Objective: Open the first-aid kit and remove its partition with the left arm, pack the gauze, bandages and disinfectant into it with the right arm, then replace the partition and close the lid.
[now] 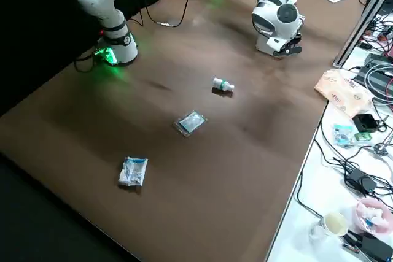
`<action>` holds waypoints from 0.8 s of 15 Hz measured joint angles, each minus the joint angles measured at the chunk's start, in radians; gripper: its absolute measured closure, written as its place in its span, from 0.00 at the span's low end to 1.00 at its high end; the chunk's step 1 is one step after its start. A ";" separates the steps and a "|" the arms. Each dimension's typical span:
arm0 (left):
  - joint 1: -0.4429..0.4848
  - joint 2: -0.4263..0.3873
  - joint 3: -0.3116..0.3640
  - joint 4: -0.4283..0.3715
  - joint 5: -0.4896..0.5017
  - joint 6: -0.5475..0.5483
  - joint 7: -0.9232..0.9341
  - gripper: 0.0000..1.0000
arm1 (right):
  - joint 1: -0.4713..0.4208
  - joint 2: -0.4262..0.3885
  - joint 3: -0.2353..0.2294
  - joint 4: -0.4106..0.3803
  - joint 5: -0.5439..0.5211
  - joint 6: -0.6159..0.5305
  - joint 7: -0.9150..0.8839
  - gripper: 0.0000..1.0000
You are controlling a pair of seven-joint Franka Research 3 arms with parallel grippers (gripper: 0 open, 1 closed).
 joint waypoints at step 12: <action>0.008 -0.166 -0.036 0.009 0.000 -0.130 0.037 0.13 | 0.000 0.000 0.000 0.000 0.000 0.000 0.000 0.52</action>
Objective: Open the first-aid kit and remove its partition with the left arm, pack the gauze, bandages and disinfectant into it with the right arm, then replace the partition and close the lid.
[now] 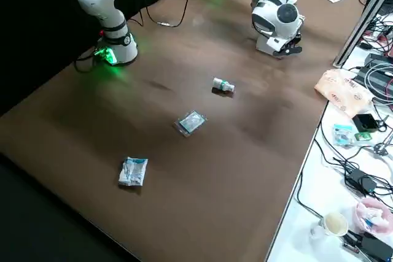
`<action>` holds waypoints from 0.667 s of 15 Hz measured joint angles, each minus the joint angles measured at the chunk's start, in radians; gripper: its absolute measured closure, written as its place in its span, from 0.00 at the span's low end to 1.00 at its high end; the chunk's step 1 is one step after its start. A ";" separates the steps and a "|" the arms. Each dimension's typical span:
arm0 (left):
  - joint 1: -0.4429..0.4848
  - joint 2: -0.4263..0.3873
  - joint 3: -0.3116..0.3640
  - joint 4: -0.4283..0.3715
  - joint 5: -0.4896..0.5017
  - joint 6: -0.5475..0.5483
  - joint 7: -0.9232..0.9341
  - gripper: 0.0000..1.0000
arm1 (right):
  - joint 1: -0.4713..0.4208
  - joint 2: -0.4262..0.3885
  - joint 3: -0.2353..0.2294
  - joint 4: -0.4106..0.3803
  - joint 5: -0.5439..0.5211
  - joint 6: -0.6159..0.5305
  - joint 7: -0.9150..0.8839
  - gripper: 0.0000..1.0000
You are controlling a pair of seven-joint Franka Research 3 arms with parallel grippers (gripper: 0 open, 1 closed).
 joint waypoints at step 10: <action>0.061 -0.072 0.017 0.001 0.000 -0.018 0.434 0.08 | -0.004 -0.001 0.000 0.001 0.000 0.000 0.000 0.47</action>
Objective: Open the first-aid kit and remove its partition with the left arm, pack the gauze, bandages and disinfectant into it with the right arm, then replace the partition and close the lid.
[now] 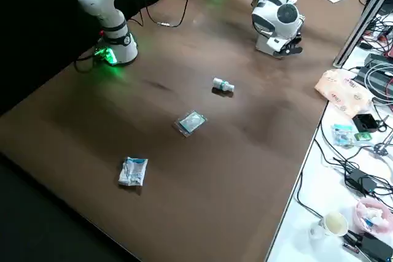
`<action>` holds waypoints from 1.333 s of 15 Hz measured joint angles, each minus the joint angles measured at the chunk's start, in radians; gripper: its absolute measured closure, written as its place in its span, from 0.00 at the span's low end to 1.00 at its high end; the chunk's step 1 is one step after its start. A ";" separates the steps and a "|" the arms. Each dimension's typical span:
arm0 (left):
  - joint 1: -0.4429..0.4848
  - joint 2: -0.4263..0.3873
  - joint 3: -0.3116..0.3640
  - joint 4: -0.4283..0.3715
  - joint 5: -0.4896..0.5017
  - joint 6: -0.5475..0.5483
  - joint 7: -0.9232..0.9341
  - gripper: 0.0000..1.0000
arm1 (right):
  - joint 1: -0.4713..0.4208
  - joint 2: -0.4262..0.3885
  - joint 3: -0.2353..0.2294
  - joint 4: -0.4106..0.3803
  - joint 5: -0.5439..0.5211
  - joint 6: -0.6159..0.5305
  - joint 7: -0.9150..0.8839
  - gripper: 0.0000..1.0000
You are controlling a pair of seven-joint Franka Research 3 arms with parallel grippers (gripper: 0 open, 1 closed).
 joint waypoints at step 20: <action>0.010 0.109 0.121 -0.005 0.044 0.283 0.809 0.00 | -0.191 -0.171 -0.009 0.024 -0.188 -0.333 -0.105 0.45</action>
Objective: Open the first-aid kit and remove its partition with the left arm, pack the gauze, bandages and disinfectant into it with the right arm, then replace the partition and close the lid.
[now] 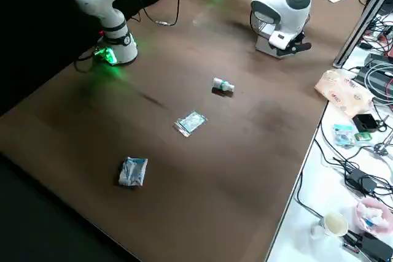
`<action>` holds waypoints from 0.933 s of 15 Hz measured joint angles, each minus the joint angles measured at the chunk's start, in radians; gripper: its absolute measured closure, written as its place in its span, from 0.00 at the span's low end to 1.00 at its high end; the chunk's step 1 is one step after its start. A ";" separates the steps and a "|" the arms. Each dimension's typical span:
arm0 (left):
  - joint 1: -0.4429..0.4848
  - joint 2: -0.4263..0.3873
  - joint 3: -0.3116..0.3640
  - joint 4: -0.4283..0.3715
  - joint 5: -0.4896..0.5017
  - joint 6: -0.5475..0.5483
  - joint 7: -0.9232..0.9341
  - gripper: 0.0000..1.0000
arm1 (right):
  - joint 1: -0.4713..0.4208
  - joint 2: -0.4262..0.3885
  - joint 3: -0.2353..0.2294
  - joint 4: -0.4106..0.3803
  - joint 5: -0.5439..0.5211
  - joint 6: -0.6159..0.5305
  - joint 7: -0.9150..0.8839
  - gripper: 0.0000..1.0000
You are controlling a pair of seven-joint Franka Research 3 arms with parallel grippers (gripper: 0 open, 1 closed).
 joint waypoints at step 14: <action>0.000 0.089 0.009 0.000 0.001 0.069 0.258 0.00 | -0.219 -0.164 -0.005 0.002 -0.220 -0.301 -0.698 0.34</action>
